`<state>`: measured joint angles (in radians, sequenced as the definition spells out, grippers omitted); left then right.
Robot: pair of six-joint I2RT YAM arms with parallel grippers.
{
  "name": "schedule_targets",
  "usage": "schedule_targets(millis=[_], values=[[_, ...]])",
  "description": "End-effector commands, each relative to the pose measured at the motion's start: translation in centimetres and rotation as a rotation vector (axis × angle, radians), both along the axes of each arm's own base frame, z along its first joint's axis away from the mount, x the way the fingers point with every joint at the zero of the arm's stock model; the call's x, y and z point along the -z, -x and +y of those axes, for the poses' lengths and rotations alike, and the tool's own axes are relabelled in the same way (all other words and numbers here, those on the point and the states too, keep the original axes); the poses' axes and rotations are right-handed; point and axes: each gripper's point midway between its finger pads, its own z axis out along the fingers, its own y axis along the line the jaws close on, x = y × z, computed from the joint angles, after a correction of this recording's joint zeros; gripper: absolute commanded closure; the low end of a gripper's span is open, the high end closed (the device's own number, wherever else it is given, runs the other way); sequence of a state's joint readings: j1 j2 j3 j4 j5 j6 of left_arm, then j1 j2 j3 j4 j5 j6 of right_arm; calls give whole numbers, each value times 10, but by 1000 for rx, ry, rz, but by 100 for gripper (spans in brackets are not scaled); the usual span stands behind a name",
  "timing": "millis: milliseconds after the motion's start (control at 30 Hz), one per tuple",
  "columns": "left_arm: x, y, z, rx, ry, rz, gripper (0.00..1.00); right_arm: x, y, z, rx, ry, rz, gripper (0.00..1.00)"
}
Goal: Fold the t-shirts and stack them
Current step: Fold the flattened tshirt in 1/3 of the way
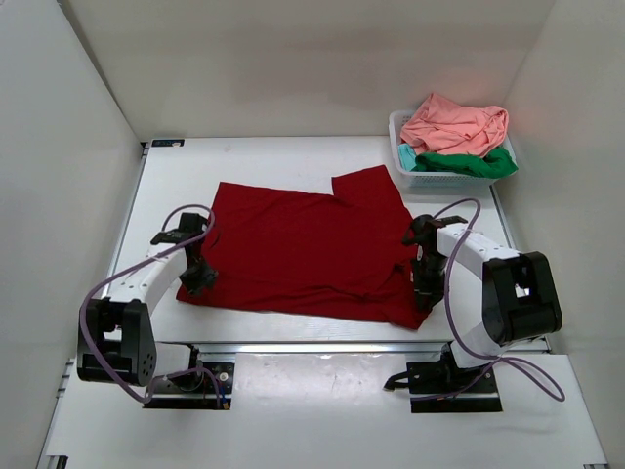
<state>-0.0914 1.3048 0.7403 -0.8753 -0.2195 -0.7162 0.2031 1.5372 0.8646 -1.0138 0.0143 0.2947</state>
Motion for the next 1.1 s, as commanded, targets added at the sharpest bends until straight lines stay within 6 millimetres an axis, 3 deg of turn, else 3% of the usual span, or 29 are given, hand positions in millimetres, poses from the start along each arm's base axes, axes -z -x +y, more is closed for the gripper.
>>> schedule_targets(millis=[0,100,233,333,500,667,833,1067], values=[[-35,-37,-15,12,61,-148,65,-11,-15,-1,-25,1,-47,81],[-38,-56,-10,-5,52,-198,65,-15,-21,-2,-30,-2,-63,81],[-8,-61,-2,-48,54,-207,64,-17,-29,2,-23,-21,-88,81],[20,-43,-2,-101,78,-156,65,-18,-30,4,-22,-30,-111,81],[47,-3,-12,-165,91,-56,63,-17,-27,9,-10,-68,-123,81],[52,30,-10,-211,79,14,63,-9,-24,4,3,-81,-123,81],[51,51,-9,-210,58,65,63,0,-29,-4,3,-66,-116,81],[52,72,-8,-227,37,111,64,-11,-65,-2,-30,-76,-176,80]])
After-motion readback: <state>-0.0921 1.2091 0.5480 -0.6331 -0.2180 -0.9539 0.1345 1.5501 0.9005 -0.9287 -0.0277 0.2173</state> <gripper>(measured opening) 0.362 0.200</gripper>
